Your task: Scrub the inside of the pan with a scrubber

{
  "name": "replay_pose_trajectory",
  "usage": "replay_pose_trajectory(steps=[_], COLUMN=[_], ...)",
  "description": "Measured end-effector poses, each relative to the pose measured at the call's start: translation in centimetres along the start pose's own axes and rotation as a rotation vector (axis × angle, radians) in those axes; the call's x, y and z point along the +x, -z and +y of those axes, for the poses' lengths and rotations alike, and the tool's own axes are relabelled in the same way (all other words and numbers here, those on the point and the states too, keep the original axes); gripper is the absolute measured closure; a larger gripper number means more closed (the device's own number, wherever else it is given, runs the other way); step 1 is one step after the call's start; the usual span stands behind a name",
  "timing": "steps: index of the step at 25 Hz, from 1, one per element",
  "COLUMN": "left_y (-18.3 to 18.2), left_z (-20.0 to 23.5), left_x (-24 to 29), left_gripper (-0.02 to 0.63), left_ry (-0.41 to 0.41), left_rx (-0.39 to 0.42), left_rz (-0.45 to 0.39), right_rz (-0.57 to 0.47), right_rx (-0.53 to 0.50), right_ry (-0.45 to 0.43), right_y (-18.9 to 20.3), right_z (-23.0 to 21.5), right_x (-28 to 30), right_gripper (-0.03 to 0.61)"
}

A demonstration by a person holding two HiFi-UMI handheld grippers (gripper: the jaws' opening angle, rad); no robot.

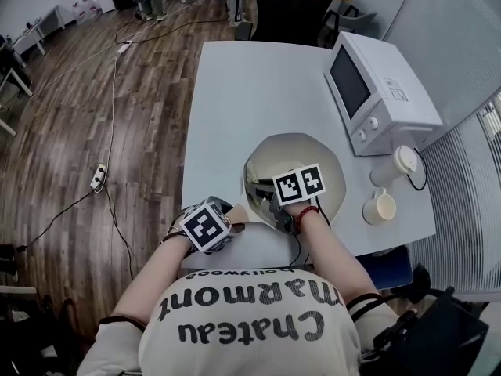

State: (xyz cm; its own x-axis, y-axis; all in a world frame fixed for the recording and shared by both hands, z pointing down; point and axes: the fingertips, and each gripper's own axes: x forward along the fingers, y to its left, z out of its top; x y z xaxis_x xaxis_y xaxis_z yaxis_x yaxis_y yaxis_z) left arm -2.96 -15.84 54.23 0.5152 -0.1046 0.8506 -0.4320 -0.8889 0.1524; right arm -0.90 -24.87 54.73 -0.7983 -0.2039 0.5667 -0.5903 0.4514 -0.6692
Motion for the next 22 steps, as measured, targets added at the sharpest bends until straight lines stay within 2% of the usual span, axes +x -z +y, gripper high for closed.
replay_pose_trajectory(steps=[6,12,14,19,20,22], left_y=[0.4,0.2,0.3,0.3,0.2,-0.3], left_z=[-0.2,-0.3,-0.5,-0.6,-0.6,-0.6], left_x=[-0.3,-0.4,-0.5,-0.4,-0.4,-0.4], left_gripper=[0.391,0.383,0.383,0.383,0.382,0.383], left_ry=[0.006,0.012,0.017,0.021,0.020,0.019], left_rx=[0.008,0.029,0.020,0.010,0.012,0.017], left_rz=[0.008,0.016,0.017,0.018,0.015,0.001], right_rz=[0.029,0.175,0.229,0.281,0.287,0.310], right_rx=[0.006,-0.105,-0.127,-0.041,-0.041,-0.093], right_ry=[0.046,0.221,0.232,0.193,0.210,0.315], right_y=[0.5,1.7,2.0,2.3,2.3,2.5], right_z=[-1.1,-3.6,-3.9,-4.3,-4.7,-6.2], right_x=[1.3,2.0,2.1,2.3,2.2,1.8], right_gripper=[0.511,0.511,0.511,0.500,0.499,0.499])
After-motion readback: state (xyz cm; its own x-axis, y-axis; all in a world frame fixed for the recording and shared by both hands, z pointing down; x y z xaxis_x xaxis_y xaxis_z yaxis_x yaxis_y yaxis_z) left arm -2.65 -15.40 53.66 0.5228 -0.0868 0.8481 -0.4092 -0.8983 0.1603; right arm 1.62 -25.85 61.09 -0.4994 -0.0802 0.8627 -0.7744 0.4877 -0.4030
